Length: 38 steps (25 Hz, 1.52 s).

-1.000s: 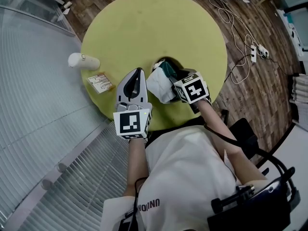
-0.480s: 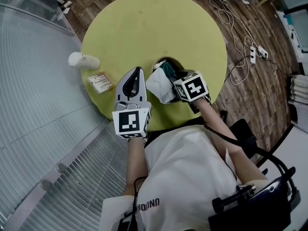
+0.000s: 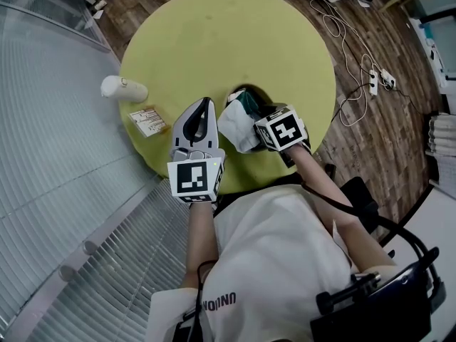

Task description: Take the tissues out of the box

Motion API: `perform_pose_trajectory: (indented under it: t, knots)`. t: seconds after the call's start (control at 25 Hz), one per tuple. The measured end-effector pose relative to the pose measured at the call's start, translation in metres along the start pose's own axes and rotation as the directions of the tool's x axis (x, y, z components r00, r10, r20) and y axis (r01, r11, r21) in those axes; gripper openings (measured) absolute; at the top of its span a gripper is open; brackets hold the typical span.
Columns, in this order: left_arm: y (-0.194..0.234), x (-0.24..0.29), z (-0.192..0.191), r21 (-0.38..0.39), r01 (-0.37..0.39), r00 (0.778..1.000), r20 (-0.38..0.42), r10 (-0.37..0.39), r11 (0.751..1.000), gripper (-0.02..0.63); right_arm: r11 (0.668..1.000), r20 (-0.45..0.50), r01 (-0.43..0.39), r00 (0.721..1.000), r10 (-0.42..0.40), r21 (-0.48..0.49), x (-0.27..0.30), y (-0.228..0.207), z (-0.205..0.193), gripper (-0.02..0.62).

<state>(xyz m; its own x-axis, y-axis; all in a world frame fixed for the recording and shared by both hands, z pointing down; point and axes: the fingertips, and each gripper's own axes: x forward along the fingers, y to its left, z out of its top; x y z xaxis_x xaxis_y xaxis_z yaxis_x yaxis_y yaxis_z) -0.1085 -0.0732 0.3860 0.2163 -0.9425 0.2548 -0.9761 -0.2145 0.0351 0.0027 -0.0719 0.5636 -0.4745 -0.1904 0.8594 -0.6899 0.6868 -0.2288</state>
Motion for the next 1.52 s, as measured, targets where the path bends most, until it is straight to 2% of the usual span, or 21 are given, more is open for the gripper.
perform_pose_trajectory:
  t: [0.24, 0.8, 1.08, 1.2, 1.52]
  knots:
    - [0.002, 0.000, -0.001, -0.003, -0.006, 1.000, 0.000, 0.006, 1.000, 0.014, 1.000, 0.018, 0.020, 1.000, -0.020, 0.002, -0.004, -0.002, 0.001, 0.058]
    - [0.007, -0.002, -0.009, -0.024, -0.025, 1.000, -0.015, 0.025, 0.999, 0.014, 0.999, 0.073, -0.009, 0.997, 0.006, 0.041, -0.013, -0.002, 0.003, 0.020]
    - [0.004, 0.013, -0.032, -0.030, 0.023, 0.997, -0.076, -0.025, 0.999, 0.014, 0.998, 0.084, -0.023, 0.996, 0.019, 0.051, -0.016, -0.001, 0.003, 0.020]
    - [0.005, 0.022, -0.040, -0.020, 0.039, 0.994, -0.101, -0.041, 0.999, 0.014, 0.997, 0.095, -0.037, 0.995, 0.031, 0.063, -0.017, -0.001, 0.003, 0.018]
    - [0.010, 0.023, -0.044, -0.047, 0.022, 0.994, -0.105, -0.027, 0.999, 0.014, 0.988, 0.148, -0.112, 0.984, 0.096, 0.106, -0.023, 0.002, 0.007, 0.017]
